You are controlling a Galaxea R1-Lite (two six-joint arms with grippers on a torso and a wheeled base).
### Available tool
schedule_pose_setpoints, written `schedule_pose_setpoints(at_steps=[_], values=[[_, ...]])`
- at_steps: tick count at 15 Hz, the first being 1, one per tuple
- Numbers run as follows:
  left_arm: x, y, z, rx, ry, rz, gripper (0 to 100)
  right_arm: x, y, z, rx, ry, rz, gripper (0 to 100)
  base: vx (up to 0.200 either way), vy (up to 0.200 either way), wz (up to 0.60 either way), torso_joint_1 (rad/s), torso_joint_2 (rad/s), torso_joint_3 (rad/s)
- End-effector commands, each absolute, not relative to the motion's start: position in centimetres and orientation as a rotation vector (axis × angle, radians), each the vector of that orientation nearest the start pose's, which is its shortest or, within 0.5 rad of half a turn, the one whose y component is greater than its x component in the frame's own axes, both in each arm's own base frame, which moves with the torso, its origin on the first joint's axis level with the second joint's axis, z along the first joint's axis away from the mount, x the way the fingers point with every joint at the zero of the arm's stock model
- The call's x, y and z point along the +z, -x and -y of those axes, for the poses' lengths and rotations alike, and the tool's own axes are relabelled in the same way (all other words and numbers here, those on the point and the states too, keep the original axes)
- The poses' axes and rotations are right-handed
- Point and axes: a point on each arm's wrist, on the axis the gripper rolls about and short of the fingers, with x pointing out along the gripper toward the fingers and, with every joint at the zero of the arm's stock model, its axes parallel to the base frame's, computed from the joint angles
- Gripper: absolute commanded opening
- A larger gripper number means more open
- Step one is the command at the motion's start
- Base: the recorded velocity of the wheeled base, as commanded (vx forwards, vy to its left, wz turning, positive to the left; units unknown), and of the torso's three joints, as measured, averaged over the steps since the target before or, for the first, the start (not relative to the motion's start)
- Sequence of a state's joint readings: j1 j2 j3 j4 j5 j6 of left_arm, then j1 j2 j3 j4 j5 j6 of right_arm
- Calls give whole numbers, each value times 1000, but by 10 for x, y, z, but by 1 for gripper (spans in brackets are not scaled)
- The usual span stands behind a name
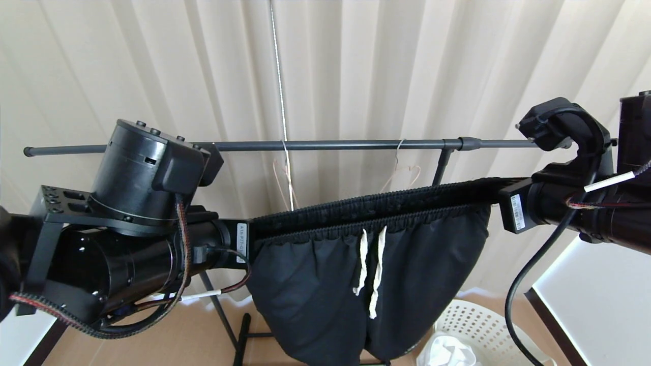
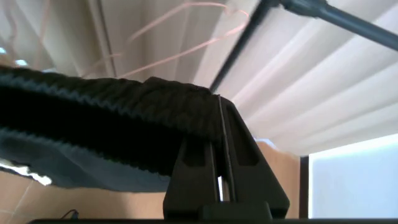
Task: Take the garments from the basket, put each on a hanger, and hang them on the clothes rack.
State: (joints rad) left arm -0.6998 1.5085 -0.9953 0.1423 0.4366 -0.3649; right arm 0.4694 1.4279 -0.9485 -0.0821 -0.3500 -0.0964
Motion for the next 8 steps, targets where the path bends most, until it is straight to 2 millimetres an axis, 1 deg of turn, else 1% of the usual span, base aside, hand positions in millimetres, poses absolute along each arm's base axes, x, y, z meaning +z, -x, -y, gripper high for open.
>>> schedule_pose_setpoints(at_steps=[1,3,5,6,8], values=[[220,-192,146,-140,7,-581,0,241,-221,-91,89,248,-375,0,0,0,0,0,0,0],[226,-195,148,-155,-2,-562,0,240,-213,-87,88,248,-376,0,0,0,0,0,0,0],[230,-197,152,-231,-36,-557,0,239,-202,-86,105,252,-375,0,0,0,0,0,0,0],[241,-201,159,-322,-19,-546,0,236,-190,-91,153,262,-370,0,0,0,0,0,0,0],[251,-219,175,-372,9,-526,0,231,-168,-98,238,282,-364,0,0,0,0,0,0,0]])
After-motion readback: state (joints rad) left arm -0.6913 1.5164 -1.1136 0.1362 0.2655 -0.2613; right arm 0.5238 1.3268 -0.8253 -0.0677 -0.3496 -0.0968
